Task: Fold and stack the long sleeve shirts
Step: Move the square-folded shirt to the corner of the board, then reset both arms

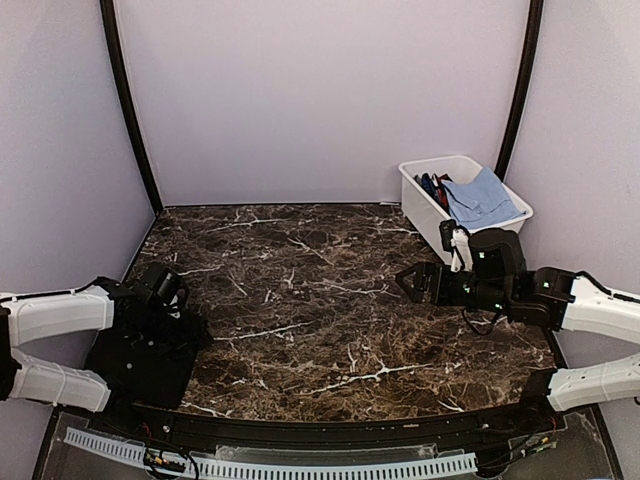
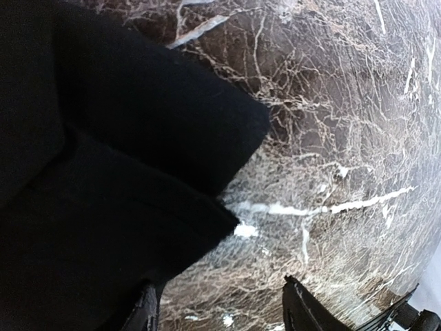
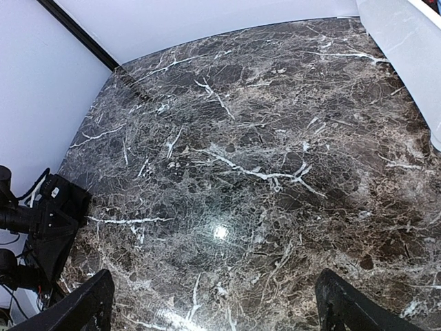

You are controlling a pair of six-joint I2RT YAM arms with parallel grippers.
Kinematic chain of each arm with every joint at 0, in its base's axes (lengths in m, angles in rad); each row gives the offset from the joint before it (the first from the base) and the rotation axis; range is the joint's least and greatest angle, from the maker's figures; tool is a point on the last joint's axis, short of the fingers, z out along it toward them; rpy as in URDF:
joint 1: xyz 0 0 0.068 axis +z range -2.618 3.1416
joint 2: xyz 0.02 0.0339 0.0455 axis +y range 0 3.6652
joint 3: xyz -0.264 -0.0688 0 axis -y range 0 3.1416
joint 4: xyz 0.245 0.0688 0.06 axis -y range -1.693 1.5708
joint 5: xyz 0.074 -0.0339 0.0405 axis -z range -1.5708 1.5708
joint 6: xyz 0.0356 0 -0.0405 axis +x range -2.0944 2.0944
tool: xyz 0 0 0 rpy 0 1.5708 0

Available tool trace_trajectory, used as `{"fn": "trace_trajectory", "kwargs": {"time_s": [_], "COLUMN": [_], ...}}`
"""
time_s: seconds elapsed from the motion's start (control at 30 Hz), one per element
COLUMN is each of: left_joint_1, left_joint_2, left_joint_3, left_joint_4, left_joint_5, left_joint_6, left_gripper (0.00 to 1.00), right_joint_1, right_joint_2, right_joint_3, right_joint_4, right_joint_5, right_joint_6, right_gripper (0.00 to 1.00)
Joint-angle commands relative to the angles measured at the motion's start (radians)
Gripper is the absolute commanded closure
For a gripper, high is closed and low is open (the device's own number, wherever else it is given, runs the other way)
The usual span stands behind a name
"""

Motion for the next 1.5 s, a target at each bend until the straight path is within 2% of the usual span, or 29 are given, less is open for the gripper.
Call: {"fn": "trace_trajectory", "kwargs": {"time_s": [0.0, 0.27, 0.3, 0.37, 0.6, 0.83, 1.03, 1.47], "left_joint_1": [-0.008, -0.065, -0.084, -0.115, -0.204, -0.214, -0.213, -0.211], "left_joint_2": [-0.021, 0.01, 0.011, 0.017, 0.098, 0.181, 0.22, 0.303], "left_joint_3": [0.096, 0.301, 0.329, 0.366, 0.481, 0.564, 0.649, 0.807], "left_joint_4": [-0.131, -0.126, -0.116, -0.081, 0.062, 0.152, 0.175, 0.115], "left_joint_5": [-0.011, -0.035, -0.04, -0.049, -0.032, 0.004, -0.003, -0.044], "left_joint_6": [0.041, 0.134, 0.15, 0.174, 0.268, 0.342, 0.387, 0.506], "left_gripper": [0.35, 0.17, 0.08, 0.02, 0.01, 0.01, 0.01, 0.01], "right_joint_1": [-0.004, -0.004, -0.004, -0.004, -0.004, -0.01, -0.011, -0.01], "right_joint_2": [0.002, 0.063, 0.069, 0.084, 0.126, 0.213, 0.246, 0.262], "right_joint_3": [0.01, 0.069, 0.075, 0.094, 0.15, 0.318, 0.372, 0.417], "right_joint_4": [0.033, 0.008, 0.0, -0.019, -0.059, -0.129, -0.109, -0.08], "right_joint_5": [0.011, -0.007, -0.009, -0.01, 0.05, 0.091, 0.061, 0.121], "right_joint_6": [-0.021, -0.023, -0.023, -0.018, -0.001, -0.021, -0.005, 0.011], "right_gripper": [0.02, 0.01, 0.01, 0.01, 0.01, 0.02, 0.01, 0.01]}}
